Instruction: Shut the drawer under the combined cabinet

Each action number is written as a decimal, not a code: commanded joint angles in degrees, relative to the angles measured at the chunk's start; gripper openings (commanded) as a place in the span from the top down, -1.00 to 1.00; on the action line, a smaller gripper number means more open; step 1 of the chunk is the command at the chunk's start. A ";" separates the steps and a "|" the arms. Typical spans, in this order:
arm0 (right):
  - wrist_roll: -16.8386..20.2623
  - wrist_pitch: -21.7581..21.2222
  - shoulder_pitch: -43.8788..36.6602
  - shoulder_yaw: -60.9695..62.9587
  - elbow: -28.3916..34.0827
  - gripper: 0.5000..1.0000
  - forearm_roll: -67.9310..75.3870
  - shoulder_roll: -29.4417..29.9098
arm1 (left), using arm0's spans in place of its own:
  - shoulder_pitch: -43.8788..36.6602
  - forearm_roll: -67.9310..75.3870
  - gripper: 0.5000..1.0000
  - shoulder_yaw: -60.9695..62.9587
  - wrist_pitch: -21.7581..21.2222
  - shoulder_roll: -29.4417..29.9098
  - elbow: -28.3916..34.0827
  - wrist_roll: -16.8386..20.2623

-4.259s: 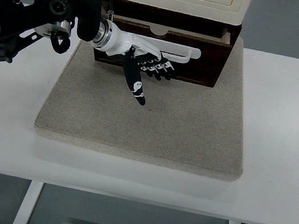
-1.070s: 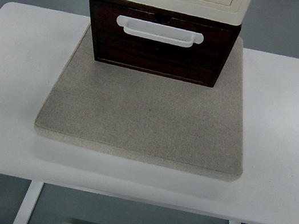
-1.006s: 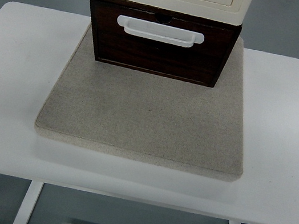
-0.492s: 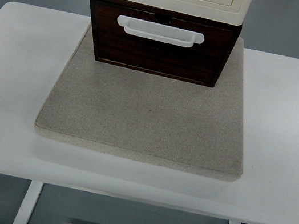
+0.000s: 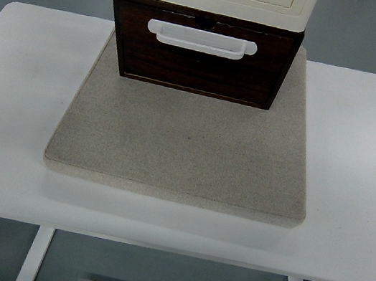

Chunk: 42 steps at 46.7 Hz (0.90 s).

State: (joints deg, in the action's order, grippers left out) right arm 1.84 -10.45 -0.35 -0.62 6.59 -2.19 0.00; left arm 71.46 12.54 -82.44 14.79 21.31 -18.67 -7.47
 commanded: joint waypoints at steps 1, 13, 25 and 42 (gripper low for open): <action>0.00 -0.01 0.08 0.00 0.00 -0.81 -0.01 0.00 | -1.67 -0.50 -1.00 0.00 -0.82 -1.19 0.12 0.00; 0.00 -0.10 0.08 0.18 0.00 -0.81 0.08 0.00 | -5.89 -2.43 -1.00 -0.09 -1.17 -4.35 0.30 0.09; 0.00 -0.10 0.08 0.53 0.00 -0.81 0.08 0.00 | -7.73 -4.98 -1.00 1.14 -2.13 -7.34 2.67 0.09; 0.00 -0.18 0.08 0.53 0.00 -0.81 0.08 0.00 | -8.00 -8.23 -1.00 1.23 -2.66 -10.41 3.29 0.09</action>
State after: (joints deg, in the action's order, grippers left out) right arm 1.85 -10.57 -0.26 -0.08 6.59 -2.10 0.00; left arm 63.51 4.42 -81.15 12.12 11.43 -15.38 -7.38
